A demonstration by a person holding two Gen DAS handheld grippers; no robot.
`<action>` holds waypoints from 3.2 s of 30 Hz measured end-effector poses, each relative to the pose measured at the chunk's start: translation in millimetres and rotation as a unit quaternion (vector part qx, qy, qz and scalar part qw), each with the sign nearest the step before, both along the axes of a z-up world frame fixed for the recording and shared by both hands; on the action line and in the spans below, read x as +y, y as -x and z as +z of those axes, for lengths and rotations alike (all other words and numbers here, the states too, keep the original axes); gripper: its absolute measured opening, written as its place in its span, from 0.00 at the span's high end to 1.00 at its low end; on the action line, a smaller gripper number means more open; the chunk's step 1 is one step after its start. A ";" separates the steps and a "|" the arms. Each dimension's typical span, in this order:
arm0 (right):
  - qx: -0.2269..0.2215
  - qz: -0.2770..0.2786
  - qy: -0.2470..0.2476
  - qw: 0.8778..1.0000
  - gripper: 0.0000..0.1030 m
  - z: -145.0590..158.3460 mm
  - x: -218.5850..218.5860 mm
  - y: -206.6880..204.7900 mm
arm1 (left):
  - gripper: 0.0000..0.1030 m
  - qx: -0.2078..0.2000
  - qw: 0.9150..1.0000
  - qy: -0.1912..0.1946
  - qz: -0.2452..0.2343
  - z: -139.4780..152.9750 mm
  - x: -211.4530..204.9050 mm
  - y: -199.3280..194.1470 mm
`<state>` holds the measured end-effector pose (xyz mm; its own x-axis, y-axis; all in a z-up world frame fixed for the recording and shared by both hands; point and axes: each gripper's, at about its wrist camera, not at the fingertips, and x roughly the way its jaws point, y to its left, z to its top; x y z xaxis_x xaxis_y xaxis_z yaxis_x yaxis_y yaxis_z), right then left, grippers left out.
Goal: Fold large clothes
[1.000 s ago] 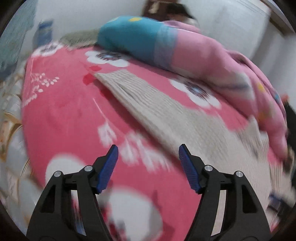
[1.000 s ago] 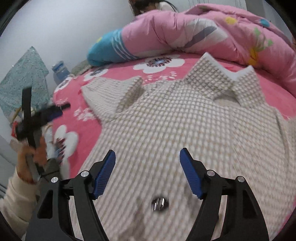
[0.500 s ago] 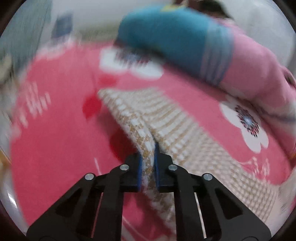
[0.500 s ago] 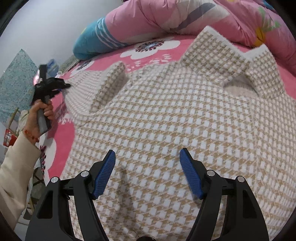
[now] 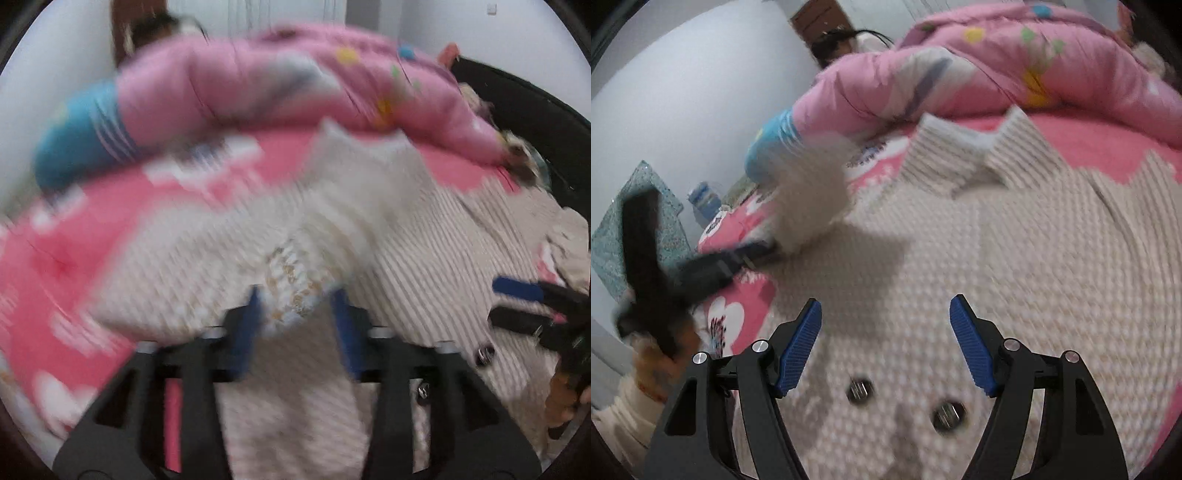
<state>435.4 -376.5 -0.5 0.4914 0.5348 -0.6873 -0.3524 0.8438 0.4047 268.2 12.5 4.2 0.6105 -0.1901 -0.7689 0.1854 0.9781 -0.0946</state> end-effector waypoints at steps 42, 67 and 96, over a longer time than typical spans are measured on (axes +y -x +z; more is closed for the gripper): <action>-0.068 -0.017 0.005 0.998 0.92 102.1 -12.7 -56.5 | 0.27 0.009 0.982 0.061 0.177 -65.5 72.3 50.0; -0.045 -0.064 0.164 0.983 0.56 20.3 -49.4 -88.2 | 0.27 0.009 0.983 0.053 0.175 -66.6 71.0 51.8; -0.016 -0.037 0.214 0.976 0.29 -45.0 -3.6 -106.0 | 0.20 0.037 0.994 0.038 0.095 -72.7 85.5 -85.6</action>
<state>541.5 -380.1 -45.5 0.5436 0.1633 -0.8233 -0.2900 0.9570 -0.0017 353.8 98.0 -68.5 0.5828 -0.1356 -0.8012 -0.0122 0.9844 -0.1754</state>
